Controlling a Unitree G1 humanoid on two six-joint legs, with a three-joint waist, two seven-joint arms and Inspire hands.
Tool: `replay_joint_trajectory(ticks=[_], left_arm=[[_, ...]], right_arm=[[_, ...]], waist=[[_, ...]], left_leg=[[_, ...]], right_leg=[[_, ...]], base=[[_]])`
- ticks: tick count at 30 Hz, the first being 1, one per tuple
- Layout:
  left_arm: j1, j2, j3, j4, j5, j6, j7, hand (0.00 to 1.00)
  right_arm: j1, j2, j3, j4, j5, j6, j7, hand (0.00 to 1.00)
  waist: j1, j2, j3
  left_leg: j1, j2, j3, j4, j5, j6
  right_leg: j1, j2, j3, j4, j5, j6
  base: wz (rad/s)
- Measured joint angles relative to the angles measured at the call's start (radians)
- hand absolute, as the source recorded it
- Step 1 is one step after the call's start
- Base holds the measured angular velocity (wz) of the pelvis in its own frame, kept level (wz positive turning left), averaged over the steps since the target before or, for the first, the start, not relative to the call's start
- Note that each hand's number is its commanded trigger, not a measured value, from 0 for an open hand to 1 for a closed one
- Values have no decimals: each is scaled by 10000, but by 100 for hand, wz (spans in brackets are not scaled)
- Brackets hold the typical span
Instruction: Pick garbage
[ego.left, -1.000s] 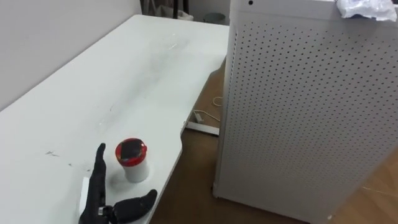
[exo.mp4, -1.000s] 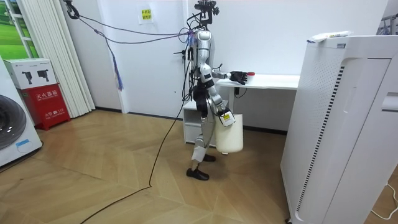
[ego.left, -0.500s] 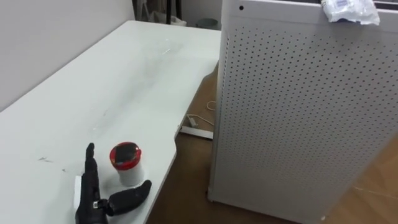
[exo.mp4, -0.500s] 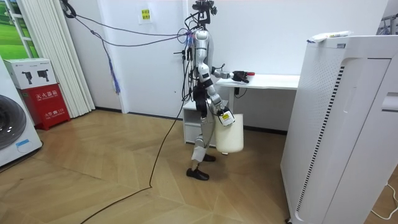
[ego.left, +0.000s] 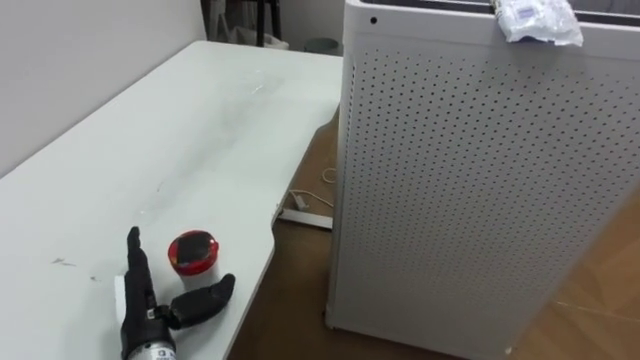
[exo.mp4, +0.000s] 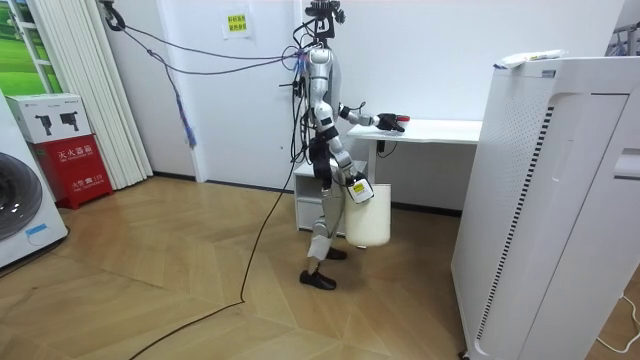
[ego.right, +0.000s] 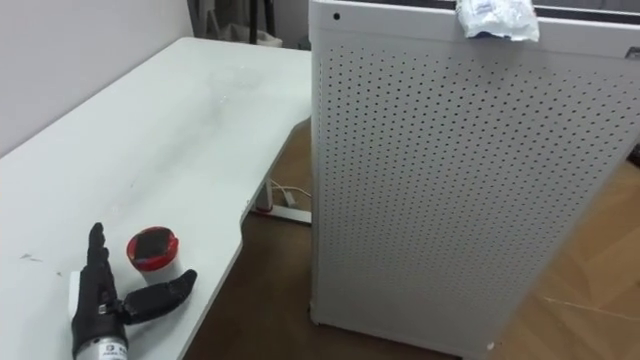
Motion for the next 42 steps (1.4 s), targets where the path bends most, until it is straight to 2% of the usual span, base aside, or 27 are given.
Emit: replay_joint_trajectory(ticks=[2, 3, 4, 5, 10, 11, 14, 17, 21, 23, 27, 30, 33, 35, 38, 39, 42], left_arm=[[-236, 25, -7, 209, -204, 9, -1, 0], [-271, 25, 9, 241, -237, 12, -1, 59], [-358, 25, 28, 338, -324, 1, 18, 76], [-492, 19, 30, 464, -445, -15, 82, 100], [-626, 32, 137, 652, -856, -17, 243, 100], [-636, 128, 199, 670, -995, -4, 327, 100], [-742, 417, 342, 795, -1399, 50, 356, 100], [-1049, 568, 345, 1004, -1624, 261, 382, 100], [-1371, 637, 349, 1151, -1780, 509, 427, 100], [-1416, 637, 338, 1153, -1783, 558, 518, 100], [-1544, 638, 319, 1219, -1932, 647, 581, 100], [-1676, 520, 216, 1217, -2100, 660, 470, 100], [-1736, 365, -184, 1219, -1960, 648, -162, 100], [-1803, 156, -615, 1207, -1466, 655, -677, 100], [-1927, -184, -1198, 921, -1319, 699, -1233, 100], [-1913, -206, -1341, 781, -1314, 739, -1357, 100], [-1814, -304, -2079, -17, -1051, 1148, -2132, 100]], right_arm=[[0, -1, 43, -1, 21, 21, -9, 100], [3, 1, 43, -4, 45, 23, -9, 100], [3, 11, 44, -12, 72, 23, -11, 100], [4, 24, 47, -13, 73, 26, -13, 100], [9, 24, 49, -42, 158, 73, -14, 100], [6, 26, 50, -46, 170, 107, -19, 100], [-3, 25, 51, -118, 165, 254, -18, 100], [-2, 23, 69, -118, 164, 288, -1, 100], [-2, -3, 247, -163, 164, 323, 12, 100], [1, -14, 391, -350, 172, 472, 9, 100], [-97, -32, 570, -385, 171, 505, 10, 100], [-148, -27, 567, -388, 150, 520, -4, 100], [-177, -26, 539, -387, 127, 520, -52, 100], [-241, -28, 541, -386, 128, 520, -81, 100], [-445, -22, 569, -384, 152, 518, -223, 100], [-487, -6, 569, -381, 151, 518, -264, 100], [-755, 68, 551, -363, 137, 513, -511, 100]], waist=[[-9, 25, 17], [-27, 32, 24], [-81, 47, 33], [-112, 45, 47], [-284, 58, 74], [-286, 60, 73], [-285, 50, 70], [-299, 59, 57], [-308, 104, 25], [-369, 113, 18], [-469, 113, 17], [-567, 98, 16], [-592, 88, 19], [-620, 87, 24], [-629, 87, 28], [-622, 79, 32], [-610, 46, 43]], left_leg=[[-10, 13, -2, 2, 7, -12], [-13, 18, 0, 3, 9, -14], [-32, 20, -9, 8, 13, -21], [-39, 24, -15, 5, 20, -30], [-31, 72, 135, -12, 25, -39], [-31, 136, 350, -21, 28, -44], [-46, 127, 358, -44, 39, -53], [-100, 108, 374, -43, 43, -45], [-140, 92, 374, -32, 49, -36], [-154, 92, 370, -43, 49, -36], [-159, 91, 379, -52, 49, -35], [-153, 92, 409, -72, 48, -35], [-91, 121, 506, -155, 48, -35], [-93, 145, 563, -146, 47, -35], [-326, 153, 591, -88, 52, -27], [-391, 153, 593, -73, 52, -26], [-665, 149, 618, -30, 80, 1]], right_leg=[[-6, 13, 1, -2, 6, -11], [-5, 15, -10, -2, 7, -11], [-6, 17, -40, -1, 7, -12], [-15, 21, -50, -2, 7, -14], [-47, 26, -41, -29, -9, -29], [-52, 26, -47, -57, -12, -31], [-28, 28, -57, -170, -11, -27], [-8, 25, -59, -185, 1, -9], [-36, 12, -58, -193, 7, 0], [-38, 12, -65, -193, 6, 1], [-42, 0, -60, -187, 8, 3], [-24, 0, -55, -182, 12, 6], [-21, 3, 11, -144, 17, 4], [-61, 9, 83, -86, 16, 4], [-323, 13, 202, 19, 17, 1], [-362, 11, 203, 35, 17, 1], [-676, 6, 206, 36, 19, -1]], base=[[0], [0], [4], [3], [0], [5], [6], [8], [4], [0], [0], [-5], [-10], [-8], [-5], [0], [-2]])
